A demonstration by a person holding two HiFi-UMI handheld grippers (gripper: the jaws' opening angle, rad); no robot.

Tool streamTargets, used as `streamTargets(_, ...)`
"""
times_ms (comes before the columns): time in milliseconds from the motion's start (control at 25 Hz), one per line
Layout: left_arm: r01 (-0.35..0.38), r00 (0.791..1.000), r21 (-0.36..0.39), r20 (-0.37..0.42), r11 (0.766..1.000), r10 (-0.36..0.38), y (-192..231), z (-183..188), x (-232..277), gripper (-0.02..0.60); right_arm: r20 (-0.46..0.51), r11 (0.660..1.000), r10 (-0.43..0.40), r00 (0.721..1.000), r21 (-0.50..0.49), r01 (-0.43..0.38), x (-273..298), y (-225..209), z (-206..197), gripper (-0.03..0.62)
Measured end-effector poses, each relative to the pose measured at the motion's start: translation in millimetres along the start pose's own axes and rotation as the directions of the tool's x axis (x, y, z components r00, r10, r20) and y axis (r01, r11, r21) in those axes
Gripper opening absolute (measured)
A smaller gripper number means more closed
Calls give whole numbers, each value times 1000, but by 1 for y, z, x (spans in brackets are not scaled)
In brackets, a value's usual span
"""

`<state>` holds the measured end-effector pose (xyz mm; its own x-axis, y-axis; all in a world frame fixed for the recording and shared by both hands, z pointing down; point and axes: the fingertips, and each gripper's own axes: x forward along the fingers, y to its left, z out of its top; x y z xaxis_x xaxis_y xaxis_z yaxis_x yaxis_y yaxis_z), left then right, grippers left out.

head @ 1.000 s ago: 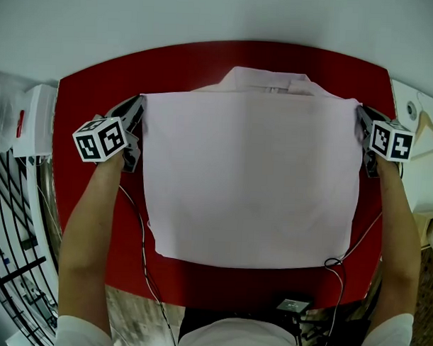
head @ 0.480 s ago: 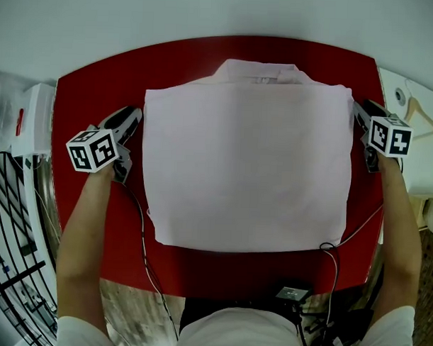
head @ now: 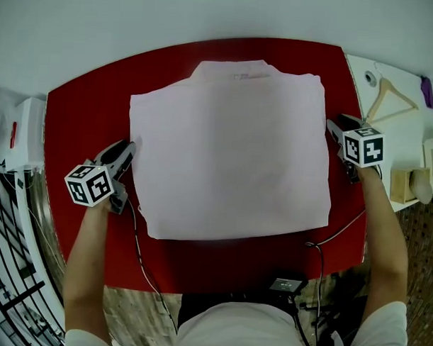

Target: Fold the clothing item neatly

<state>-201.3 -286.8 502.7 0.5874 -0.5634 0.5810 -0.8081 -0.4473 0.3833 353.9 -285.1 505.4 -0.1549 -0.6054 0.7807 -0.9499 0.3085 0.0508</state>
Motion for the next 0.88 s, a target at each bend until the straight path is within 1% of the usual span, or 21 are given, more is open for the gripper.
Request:
streamTargets(120,24,1000,38,-19,999,-24,-16,-6,-8,91,-15,1000,17,1000,21,-16,-13,16,-23,129)
streamTargets(320,108,993,93,-55,990,-103,-52,-11,-6,91,-45,999,24,999,31,-23,-33,40,-61,129)
streamTargets(560,198,978,135,-93,971,-187,-88,-16,7,91,-38,999,17,999,48,-16,-52,62,-81,129)
streamTargets(760,249,965,161,-129,955,-230,-121,-26,13,91,-27,997,24,999,68,-22,-67,73,-95,129)
streamTargets(880,260,961,169,-136,951,-239,-138,-28,14,91,-8,996,36,999,82,-35,-74,78,-99,129)
